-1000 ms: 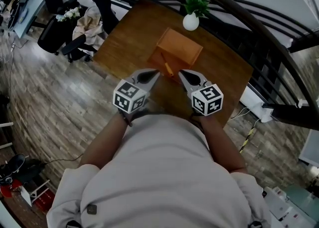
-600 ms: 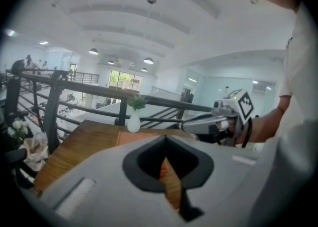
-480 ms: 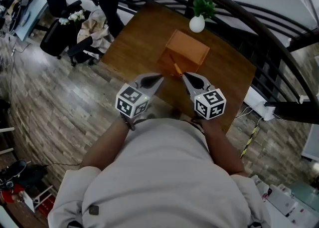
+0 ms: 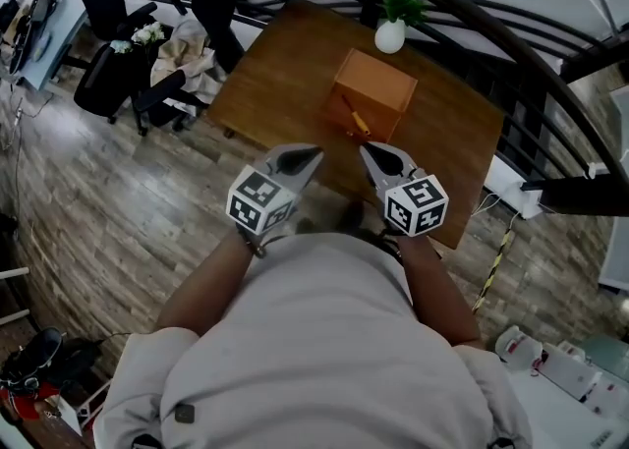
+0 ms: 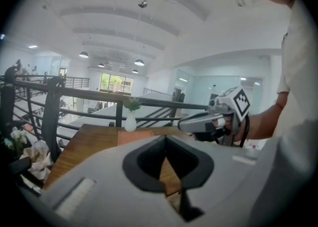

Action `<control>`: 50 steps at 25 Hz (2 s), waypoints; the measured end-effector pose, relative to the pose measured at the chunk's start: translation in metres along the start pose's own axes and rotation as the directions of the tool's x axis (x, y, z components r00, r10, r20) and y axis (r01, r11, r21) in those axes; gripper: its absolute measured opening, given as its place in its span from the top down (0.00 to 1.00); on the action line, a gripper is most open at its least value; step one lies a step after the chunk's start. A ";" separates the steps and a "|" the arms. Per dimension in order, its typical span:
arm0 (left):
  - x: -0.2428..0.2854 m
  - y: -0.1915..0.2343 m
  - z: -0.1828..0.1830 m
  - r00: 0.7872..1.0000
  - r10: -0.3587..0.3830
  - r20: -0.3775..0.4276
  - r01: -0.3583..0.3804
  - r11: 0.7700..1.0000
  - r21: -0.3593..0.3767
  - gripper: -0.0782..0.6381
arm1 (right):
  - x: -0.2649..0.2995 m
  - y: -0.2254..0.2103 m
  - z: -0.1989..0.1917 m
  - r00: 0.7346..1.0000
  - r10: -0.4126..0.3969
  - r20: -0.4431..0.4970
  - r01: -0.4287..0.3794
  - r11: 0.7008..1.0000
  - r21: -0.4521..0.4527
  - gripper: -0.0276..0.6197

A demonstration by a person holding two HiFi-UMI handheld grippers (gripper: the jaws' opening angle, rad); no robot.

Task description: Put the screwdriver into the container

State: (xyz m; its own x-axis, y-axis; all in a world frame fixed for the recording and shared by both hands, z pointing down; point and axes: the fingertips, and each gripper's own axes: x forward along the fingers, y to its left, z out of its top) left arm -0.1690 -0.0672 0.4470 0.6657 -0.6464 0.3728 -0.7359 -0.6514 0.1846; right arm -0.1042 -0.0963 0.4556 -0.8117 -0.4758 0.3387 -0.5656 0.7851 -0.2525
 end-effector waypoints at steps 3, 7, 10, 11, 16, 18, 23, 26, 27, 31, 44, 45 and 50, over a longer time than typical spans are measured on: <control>-0.016 -0.005 -0.012 1.000 -0.016 -0.002 0.016 1.000 0.001 0.88 | -0.004 0.015 -0.009 1.000 -0.014 -0.004 0.014 1.000 -0.002 0.95; -0.028 -0.016 -0.019 1.000 -0.026 0.006 0.026 1.000 -0.008 0.88 | -0.018 0.030 -0.016 1.000 -0.019 -0.006 0.019 1.000 0.002 0.95; -0.032 -0.029 -0.020 0.999 -0.033 0.020 0.033 0.999 -0.005 0.88 | -0.029 0.039 -0.019 1.000 -0.003 -0.015 0.003 1.000 -0.018 0.95; -0.032 -0.033 -0.020 0.999 -0.034 0.024 0.034 0.999 -0.004 0.88 | -0.032 0.041 -0.020 1.000 0.001 -0.015 -0.001 1.000 -0.021 0.95; -0.030 -0.058 -0.018 0.999 -0.028 0.038 0.028 1.000 -0.012 0.88 | -0.057 0.042 -0.023 1.000 0.026 -0.012 -0.027 0.999 -0.032 0.95; -0.026 -0.068 -0.015 0.999 -0.017 0.045 0.018 1.000 -0.019 0.88 | -0.068 0.040 -0.024 0.999 0.044 -0.015 -0.045 0.998 -0.038 0.95; -0.009 -0.108 -0.012 0.999 0.001 0.054 0.001 0.999 -0.034 0.88 | -0.109 0.030 -0.032 0.997 0.069 -0.016 -0.070 0.996 -0.046 0.95; -0.001 -0.132 -0.016 0.998 0.011 0.054 -0.009 0.999 -0.037 0.88 | -0.135 0.027 -0.041 0.997 0.081 -0.011 -0.081 0.996 -0.046 0.95; 0.000 -0.139 -0.017 0.998 0.016 0.057 -0.014 0.999 -0.039 0.88 | -0.142 0.028 -0.044 0.996 0.086 -0.010 -0.087 0.995 -0.048 0.95; 0.003 -0.166 -0.026 0.998 0.036 0.058 -0.033 0.999 -0.043 0.88 | -0.171 0.030 -0.055 0.994 0.106 0.003 -0.106 0.993 -0.055 0.95; -0.003 -0.263 -0.040 0.993 0.071 0.097 -0.064 0.996 -0.067 0.88 | -0.267 0.050 -0.089 0.988 0.155 0.029 -0.153 0.986 -0.060 0.95; -0.004 -0.266 -0.041 0.992 0.075 0.100 -0.068 0.995 -0.069 0.88 | -0.269 0.050 -0.091 0.987 0.157 0.029 -0.155 0.986 -0.059 0.95; -0.011 -0.274 -0.041 0.990 0.086 0.113 -0.078 0.994 -0.071 0.88 | -0.276 0.056 -0.098 0.985 0.170 0.018 -0.168 0.984 -0.061 0.95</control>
State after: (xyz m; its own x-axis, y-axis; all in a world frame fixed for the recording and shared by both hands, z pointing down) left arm 0.0204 0.1352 0.4298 0.6099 -0.7404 0.2824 -0.7924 -0.5691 0.2194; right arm 0.1028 0.1176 0.4367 -0.8985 -0.3426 0.2745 -0.4107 0.8768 -0.2500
